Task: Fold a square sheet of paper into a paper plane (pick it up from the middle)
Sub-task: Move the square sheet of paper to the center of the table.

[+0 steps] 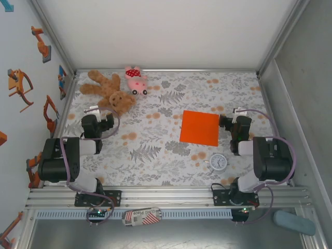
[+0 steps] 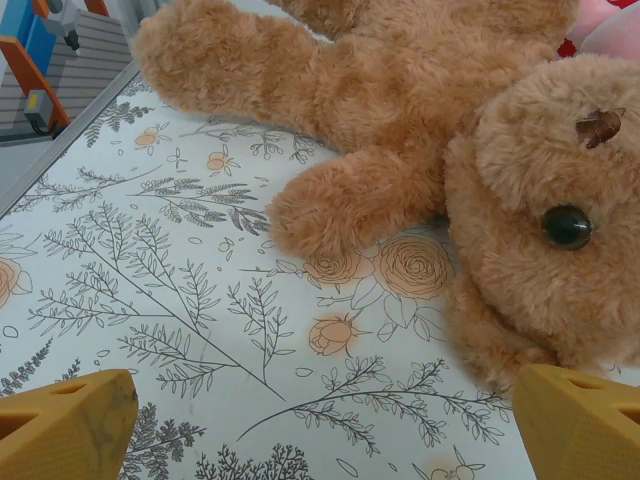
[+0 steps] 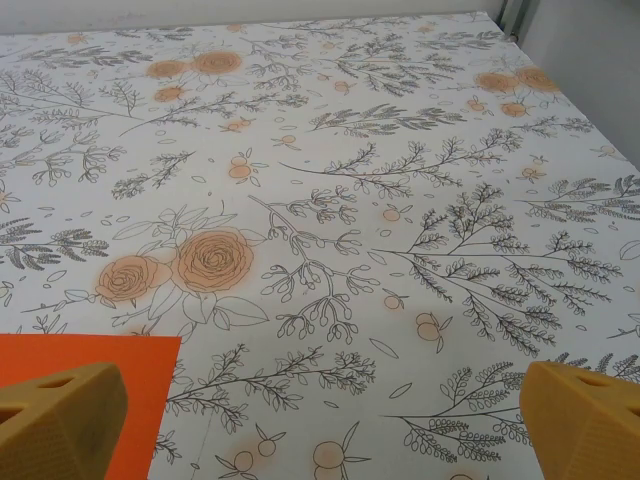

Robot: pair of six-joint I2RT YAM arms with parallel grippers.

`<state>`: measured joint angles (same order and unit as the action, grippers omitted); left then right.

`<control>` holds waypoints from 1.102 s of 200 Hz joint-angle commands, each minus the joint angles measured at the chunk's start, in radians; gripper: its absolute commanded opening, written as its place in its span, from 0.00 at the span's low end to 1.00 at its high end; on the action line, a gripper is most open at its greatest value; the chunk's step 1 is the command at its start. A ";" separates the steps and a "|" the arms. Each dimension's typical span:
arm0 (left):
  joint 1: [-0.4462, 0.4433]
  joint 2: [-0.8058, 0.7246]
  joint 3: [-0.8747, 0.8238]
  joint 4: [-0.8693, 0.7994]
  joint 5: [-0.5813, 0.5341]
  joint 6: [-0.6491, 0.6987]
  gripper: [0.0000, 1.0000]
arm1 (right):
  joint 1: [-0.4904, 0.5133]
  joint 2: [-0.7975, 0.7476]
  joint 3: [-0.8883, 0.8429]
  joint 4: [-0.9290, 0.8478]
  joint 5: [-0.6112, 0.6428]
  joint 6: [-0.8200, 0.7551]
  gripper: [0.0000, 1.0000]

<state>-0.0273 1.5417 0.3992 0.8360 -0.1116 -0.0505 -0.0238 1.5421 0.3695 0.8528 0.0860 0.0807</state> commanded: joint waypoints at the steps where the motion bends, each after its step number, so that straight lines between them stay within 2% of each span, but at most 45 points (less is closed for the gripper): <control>1: -0.001 0.001 0.010 0.000 0.007 0.007 0.96 | -0.005 -0.002 0.023 0.008 -0.003 -0.005 0.99; 197: -0.001 -0.001 0.009 0.002 0.007 0.009 0.96 | -0.008 -0.001 0.022 0.007 -0.005 -0.004 1.00; 220: -0.013 -0.007 0.006 0.008 -0.013 0.013 0.96 | -0.007 -0.037 0.011 0.011 -0.006 -0.004 1.00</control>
<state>-0.0277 1.5417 0.3992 0.8364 -0.1120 -0.0505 -0.0238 1.5417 0.3695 0.8528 0.0856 0.0807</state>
